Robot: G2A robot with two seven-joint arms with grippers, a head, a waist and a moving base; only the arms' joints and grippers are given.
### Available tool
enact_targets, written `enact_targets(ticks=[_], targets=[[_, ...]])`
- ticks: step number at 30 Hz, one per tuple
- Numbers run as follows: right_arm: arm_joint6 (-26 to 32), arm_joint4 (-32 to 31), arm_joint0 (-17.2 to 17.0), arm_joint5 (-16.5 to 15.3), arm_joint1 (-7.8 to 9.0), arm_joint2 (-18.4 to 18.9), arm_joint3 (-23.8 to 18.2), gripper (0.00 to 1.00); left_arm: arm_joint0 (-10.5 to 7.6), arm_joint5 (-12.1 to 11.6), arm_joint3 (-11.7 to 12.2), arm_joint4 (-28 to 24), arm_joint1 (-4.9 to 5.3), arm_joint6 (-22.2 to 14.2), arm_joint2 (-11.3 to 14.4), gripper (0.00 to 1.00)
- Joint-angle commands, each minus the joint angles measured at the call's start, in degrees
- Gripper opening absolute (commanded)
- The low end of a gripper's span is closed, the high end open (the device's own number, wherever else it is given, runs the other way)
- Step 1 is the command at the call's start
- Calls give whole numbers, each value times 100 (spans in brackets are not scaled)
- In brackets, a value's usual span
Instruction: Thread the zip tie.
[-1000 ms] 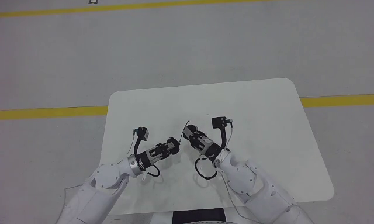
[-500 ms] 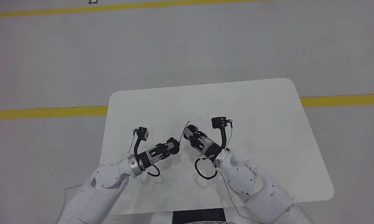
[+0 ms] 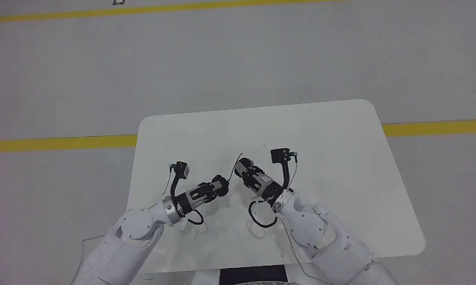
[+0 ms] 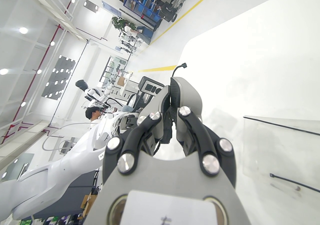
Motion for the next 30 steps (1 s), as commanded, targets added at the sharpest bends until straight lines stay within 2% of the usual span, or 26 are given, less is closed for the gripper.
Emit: enact_targets(ticks=[1, 22, 30], targets=[[0, 2, 9, -1, -6, 0, 10, 0, 0, 0, 0, 0, 0, 0, 0, 0], [208, -13, -13, -34, -31, 71, 46, 0, 0, 0, 0, 0, 0, 0, 0, 0], [276, 72, -38, -140, -38, 95, 70, 0, 0, 0, 0, 0, 0, 0, 0, 0]])
